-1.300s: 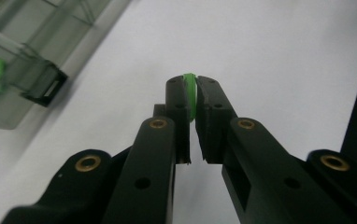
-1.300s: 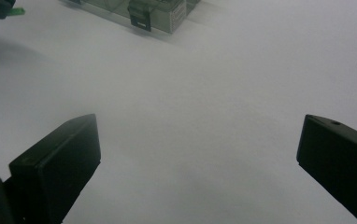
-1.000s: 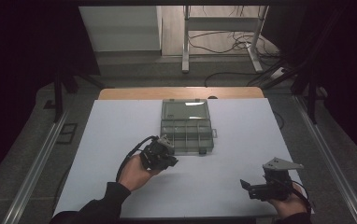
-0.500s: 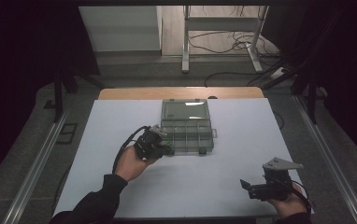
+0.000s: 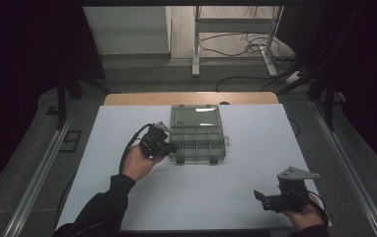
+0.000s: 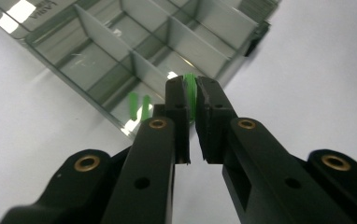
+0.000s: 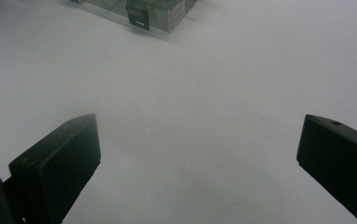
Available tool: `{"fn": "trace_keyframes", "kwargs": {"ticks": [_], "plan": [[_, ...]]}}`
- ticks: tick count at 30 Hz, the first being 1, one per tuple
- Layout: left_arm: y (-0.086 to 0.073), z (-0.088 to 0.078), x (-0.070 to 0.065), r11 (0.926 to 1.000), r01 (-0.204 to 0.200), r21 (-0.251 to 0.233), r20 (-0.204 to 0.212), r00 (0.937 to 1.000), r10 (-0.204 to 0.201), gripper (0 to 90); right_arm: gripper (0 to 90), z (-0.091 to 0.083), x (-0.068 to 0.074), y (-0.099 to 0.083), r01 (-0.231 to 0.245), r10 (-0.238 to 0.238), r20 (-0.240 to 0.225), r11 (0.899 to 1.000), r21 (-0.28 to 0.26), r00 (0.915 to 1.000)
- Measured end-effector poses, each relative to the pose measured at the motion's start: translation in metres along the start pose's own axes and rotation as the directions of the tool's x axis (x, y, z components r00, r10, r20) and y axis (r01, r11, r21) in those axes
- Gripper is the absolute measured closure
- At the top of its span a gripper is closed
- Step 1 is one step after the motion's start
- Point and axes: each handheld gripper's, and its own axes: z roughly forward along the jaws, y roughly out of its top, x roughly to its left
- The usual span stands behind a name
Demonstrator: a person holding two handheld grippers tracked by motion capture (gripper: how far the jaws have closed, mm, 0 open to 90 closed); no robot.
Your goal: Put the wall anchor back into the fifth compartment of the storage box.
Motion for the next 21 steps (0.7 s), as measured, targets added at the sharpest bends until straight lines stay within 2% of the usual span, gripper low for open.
{"fn": "trace_keyframes", "kwargs": {"ticks": [10,21], "plan": [[0.001,0.016,0.011,0.9998,0.014,0.017,-0.018,0.9998,-0.014,84.0,0.1,0.000,0.000,0.000,0.002,-0.002,0.000,1.000,0.002,1.0000],[-0.001,0.034,0.015,0.9978,0.011,0.066,-0.017,0.9998,-0.010,83.5,0.2,0.001,0.000,0.000,0.006,-0.006,-0.002,1.000,0.006,1.0000]]}}
